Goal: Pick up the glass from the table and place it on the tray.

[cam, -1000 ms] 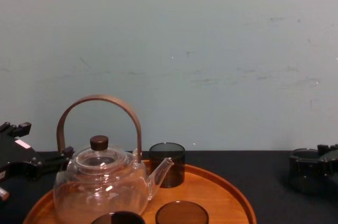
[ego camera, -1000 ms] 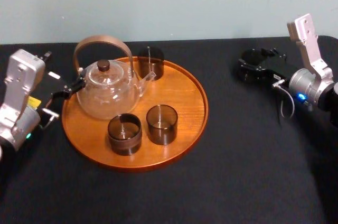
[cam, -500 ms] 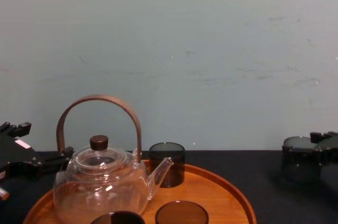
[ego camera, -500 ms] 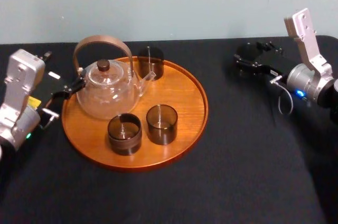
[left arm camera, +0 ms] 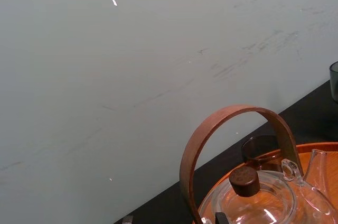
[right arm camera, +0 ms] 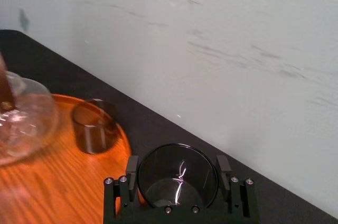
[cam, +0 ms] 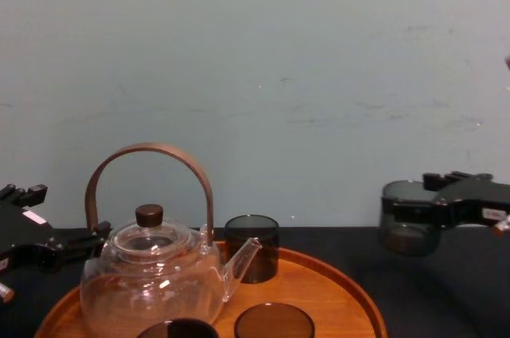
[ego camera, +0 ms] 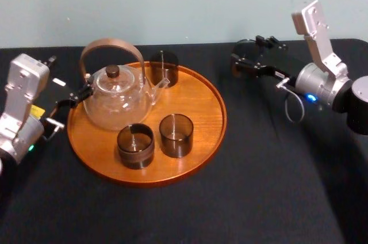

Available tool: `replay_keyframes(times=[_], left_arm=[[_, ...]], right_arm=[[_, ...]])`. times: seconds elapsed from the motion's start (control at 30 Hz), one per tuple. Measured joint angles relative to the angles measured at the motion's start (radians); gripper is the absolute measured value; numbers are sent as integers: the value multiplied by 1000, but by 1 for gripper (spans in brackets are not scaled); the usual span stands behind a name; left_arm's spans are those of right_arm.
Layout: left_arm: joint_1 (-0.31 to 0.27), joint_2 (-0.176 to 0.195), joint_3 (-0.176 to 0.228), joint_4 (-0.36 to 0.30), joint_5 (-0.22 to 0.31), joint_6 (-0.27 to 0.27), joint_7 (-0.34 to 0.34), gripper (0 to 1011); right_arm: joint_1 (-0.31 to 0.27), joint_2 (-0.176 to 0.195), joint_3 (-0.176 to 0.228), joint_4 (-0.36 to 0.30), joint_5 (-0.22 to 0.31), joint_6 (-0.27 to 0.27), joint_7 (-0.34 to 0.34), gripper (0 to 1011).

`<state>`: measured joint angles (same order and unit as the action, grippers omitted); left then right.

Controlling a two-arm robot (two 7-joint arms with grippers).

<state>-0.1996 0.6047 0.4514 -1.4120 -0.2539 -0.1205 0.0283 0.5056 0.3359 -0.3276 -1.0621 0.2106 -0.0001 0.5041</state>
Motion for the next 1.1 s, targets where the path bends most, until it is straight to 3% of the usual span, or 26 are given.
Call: replay_keyframes(times=[0.33,1.1], left_arm=[[0,0,0,0,0,0,0,1009],[0,0,0,0,0,0,0,1010]], right_arm=[[2,-24,-54,-50,17,7,21,901],[25,-69,-145,-22,35,-5,42,902]])
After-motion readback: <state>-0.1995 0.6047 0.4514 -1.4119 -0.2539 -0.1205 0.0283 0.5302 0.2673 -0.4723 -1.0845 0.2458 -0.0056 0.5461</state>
